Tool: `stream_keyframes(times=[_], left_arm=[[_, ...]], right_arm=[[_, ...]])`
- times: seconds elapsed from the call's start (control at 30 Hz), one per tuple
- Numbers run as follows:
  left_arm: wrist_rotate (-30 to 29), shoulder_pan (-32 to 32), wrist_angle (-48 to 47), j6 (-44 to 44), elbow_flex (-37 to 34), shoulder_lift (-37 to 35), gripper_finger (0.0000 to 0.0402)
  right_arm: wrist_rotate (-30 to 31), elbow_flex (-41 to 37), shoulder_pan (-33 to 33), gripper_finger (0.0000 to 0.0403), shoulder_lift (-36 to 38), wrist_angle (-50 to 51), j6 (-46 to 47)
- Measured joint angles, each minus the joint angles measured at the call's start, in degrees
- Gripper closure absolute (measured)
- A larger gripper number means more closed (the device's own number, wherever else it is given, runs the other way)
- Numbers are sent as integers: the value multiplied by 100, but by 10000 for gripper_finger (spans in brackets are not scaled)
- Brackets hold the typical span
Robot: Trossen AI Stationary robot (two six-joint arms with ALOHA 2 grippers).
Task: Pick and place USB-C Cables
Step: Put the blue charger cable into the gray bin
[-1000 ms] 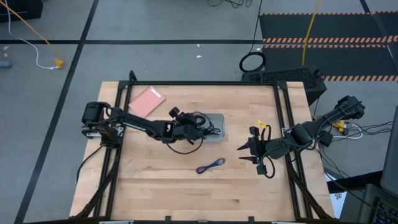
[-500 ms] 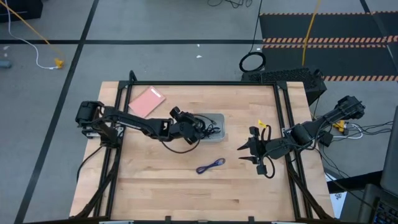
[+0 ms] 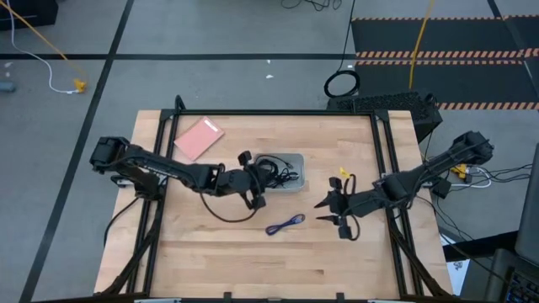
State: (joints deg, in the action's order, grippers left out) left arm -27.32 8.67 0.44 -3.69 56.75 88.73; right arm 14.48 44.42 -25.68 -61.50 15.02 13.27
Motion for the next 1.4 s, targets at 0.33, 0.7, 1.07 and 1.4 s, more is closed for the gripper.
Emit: stream_keyframes(times=[0.33,0.7,1.07,1.4], left_arm=[[244,344,-169,-130,0,4,232],[237,765,-209,-359,0,4,238],[182,938,-200,-555,0,4,243],[180,946,-191,-544,0,4,240]], right_arm=[[-131,0,135,250,-1567,-930,-318],[-291,0,399,250,-2616,-1457,-63],[-249,1,425,179,-3398,-2470,-422],[-277,7,549,149,-4231,-3454,-725]])
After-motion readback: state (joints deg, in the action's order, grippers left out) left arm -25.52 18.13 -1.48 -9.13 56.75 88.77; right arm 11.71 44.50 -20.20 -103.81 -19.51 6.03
